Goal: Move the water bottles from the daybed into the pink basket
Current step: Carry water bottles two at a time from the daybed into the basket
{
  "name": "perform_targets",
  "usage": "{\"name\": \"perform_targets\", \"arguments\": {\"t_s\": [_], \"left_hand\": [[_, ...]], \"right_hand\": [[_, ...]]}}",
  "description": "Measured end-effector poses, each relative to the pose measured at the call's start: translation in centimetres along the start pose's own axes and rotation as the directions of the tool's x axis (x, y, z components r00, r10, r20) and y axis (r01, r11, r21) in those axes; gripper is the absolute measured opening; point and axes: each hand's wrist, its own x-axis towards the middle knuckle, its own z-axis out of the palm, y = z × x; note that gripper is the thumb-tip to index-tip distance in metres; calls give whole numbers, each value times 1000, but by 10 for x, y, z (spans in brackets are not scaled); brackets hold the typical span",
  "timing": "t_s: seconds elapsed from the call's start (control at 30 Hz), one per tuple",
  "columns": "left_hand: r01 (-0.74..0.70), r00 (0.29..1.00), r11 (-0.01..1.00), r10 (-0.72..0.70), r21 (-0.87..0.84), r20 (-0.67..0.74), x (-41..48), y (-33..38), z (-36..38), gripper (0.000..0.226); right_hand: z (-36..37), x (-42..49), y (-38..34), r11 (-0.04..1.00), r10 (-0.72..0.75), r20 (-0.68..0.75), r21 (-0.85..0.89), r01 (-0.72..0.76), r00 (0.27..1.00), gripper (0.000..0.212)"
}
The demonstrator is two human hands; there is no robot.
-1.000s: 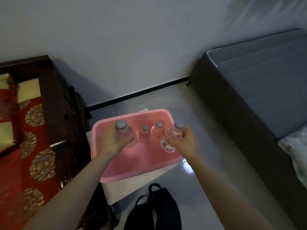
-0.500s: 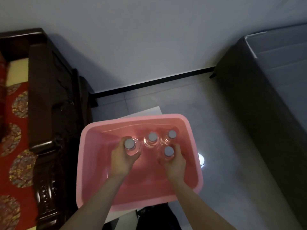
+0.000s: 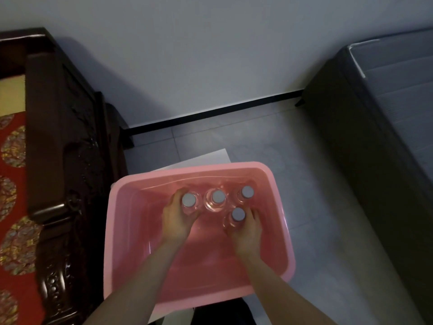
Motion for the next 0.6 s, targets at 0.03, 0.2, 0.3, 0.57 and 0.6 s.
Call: {"name": "perform_targets", "arguments": {"t_s": [0.03, 0.2, 0.3, 0.57, 0.6], "left_hand": [[2, 1000, 1000, -2, -5, 4, 0, -1, 1, 61], [-9, 999, 1000, 10, -30, 35, 2, -12, 1, 63], [-29, 997, 999, 31, -26, 72, 5, -13, -1, 64], [-186, 953, 980, 164, 68, 254, 12, -4, -33, 70], [-213, 949, 973, 185, 86, 257, 13, -2, -37, 67]], "right_hand": [[0, 0, 0, 1000, -4, -10, -1, 4, 1000, 31], [-1, 1, 1, 999, -2, 19, -38, 2, 1000, 40], [-7, 3, -1, 1000, 13, 100, -29, -10, 995, 52], [-49, -3, -22, 819, -226, 347, -438, 370, 910, 53], [-51, -1, -26, 763, -258, 385, -482, 431, 886, 46]]}}
